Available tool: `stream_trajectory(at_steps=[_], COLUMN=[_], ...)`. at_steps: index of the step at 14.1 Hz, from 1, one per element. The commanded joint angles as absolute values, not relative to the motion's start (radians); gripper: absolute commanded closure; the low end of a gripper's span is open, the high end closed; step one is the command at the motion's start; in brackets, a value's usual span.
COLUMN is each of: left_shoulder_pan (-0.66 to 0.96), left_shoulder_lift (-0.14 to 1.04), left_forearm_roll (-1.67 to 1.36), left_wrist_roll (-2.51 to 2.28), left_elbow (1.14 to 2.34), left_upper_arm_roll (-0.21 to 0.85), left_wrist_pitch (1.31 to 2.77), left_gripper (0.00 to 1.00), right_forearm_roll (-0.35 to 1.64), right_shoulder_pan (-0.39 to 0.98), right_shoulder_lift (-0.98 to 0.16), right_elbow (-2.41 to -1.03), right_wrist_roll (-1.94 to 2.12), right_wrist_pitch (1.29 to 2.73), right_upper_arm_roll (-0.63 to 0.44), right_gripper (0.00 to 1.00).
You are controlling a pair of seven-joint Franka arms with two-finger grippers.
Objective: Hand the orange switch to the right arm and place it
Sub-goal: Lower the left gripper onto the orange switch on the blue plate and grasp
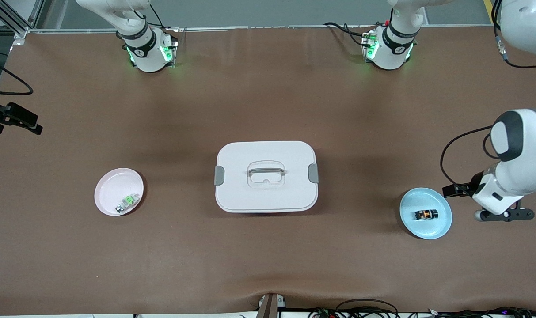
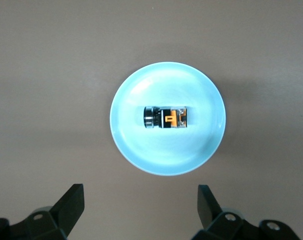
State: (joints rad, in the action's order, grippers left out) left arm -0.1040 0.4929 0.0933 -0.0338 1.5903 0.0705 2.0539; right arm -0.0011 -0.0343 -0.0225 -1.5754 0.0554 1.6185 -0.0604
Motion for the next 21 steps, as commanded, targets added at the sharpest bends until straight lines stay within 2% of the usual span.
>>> stream_trajectory(at_steps=[1, 3, 9, 21], left_shoulder_pan=[-0.104, -0.104, -0.104, -0.097], left_shoulder_lift=[0.517, 0.55, 0.638, 0.699], left_forearm_roll=[0.11, 0.109, 0.113, 0.114], left_wrist_roll=[-0.041, -0.052, -0.103, -0.086], left_elbow=[1.623, 1.641, 1.629, 1.626], left_upper_arm_roll=[0.071, 0.071, 0.069, 0.072], left_wrist_pitch=[2.15, 2.226, 2.302, 2.404], left_gripper=[0.0, 0.0, 0.0, 0.0], right_forearm_roll=[0.003, 0.003, 0.005, 0.005], right_shoulder_pan=[-0.046, -0.052, -0.054, -0.055], right_shoulder_lift=[-0.014, -0.014, -0.014, -0.014], right_elbow=[-1.577, -1.577, -1.578, -1.578], right_wrist_roll=[0.048, 0.048, 0.048, 0.048], right_wrist_pitch=[1.614, 1.614, 1.614, 1.614], right_upper_arm_roll=[-0.054, -0.054, -0.054, -0.054], right_gripper=[0.0, 0.0, 0.0, 0.0])
